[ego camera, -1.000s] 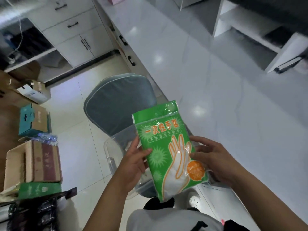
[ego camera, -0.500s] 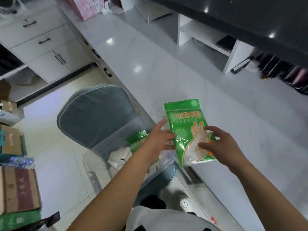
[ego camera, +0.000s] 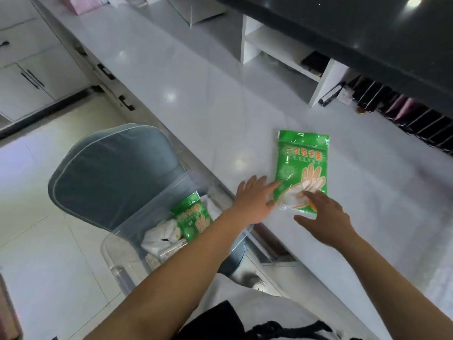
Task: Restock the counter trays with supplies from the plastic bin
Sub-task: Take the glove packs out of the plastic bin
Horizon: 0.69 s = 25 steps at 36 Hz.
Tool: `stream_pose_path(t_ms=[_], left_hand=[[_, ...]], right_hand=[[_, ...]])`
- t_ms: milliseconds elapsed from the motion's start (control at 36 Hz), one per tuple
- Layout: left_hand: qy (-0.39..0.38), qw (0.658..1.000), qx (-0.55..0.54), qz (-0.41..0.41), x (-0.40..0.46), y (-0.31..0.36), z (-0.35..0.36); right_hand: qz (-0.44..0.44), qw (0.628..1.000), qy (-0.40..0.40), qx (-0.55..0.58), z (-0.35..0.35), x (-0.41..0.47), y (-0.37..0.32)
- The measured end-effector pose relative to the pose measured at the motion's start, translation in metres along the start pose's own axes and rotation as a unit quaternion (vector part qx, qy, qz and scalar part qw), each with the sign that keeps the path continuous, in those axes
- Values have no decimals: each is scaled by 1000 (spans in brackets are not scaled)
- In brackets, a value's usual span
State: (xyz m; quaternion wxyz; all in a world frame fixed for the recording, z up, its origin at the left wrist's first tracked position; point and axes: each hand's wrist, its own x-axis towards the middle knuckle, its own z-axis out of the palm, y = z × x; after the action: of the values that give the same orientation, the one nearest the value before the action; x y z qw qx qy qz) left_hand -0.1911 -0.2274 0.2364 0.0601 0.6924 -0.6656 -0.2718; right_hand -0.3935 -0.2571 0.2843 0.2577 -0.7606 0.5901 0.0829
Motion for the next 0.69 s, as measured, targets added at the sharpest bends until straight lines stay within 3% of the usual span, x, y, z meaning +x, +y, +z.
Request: stream_pose_path(t_ms=[111, 194, 250, 306, 389, 472, 556, 694], left_hand=[[45, 995, -82, -38, -33, -36, -3], [139, 964, -195, -118, -66, -80, 2], [193, 911, -300, -205, -89, -113, 14], [200, 834, -401, -323, -111, -145, 30], [146, 736, -480, -454, -137, -192, 61], [100, 664, -528, -520, -152, -225, 92], [77, 636, -544, -541, -153, -251, 123], [58, 627, -557, -541, -125, -285, 154]], right_hand=[[-28, 998, 52, 9, -3, -9, -25], [-109, 987, 87, 76, 3, -22, -58], [-166, 978, 62, 113, 16, -31, -82], [-217, 969, -1, 119, 39, -38, -103], [-258, 958, -113, 51, 91, -38, -123], [-210, 951, -212, -80, 142, -29, -122], [-161, 937, -264, -161, 180, -16, -116], [-167, 915, -287, -228, 224, -8, -111]])
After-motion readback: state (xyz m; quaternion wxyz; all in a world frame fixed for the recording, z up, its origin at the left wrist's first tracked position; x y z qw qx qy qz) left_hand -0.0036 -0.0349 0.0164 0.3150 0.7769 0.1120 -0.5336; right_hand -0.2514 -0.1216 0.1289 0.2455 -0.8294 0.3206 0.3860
